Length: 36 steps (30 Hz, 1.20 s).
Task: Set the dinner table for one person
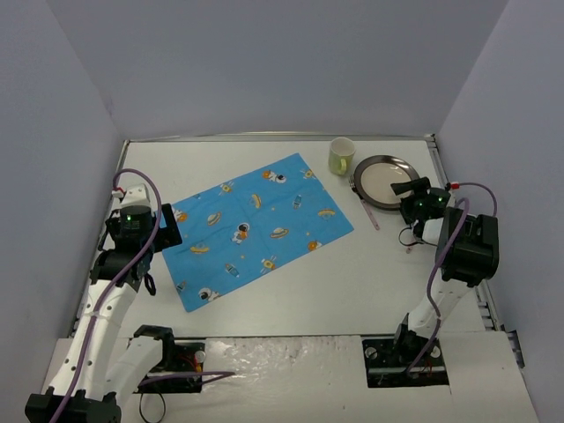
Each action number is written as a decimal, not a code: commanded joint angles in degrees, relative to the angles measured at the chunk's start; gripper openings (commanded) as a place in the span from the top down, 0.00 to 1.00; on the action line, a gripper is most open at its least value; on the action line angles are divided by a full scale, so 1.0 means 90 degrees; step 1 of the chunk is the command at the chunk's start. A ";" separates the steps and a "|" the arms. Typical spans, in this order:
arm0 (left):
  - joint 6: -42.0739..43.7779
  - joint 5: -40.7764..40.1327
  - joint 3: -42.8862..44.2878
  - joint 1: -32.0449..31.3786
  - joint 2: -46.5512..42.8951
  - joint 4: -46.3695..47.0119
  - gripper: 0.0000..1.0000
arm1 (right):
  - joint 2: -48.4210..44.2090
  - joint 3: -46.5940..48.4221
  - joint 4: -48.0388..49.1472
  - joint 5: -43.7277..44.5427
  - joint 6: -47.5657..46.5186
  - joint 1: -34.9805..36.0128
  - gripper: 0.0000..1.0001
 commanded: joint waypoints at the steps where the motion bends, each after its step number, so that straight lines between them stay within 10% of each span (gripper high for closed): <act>1: 0.0061 -0.0162 0.0141 -0.0035 -0.0003 0.0216 0.03 | 0.0529 -0.0023 -0.0114 -0.0054 0.0292 -0.0051 0.31; 13: 0.0061 -0.0112 0.0132 -0.0032 0.0018 0.0236 0.03 | 0.0204 -0.0248 0.0079 -0.0169 0.0570 -0.0358 0.99; 36: 0.0051 -0.0098 0.0122 -0.0053 -0.0002 0.0246 0.03 | -0.3135 0.0331 -0.0369 -0.1259 0.1358 -0.0714 1.00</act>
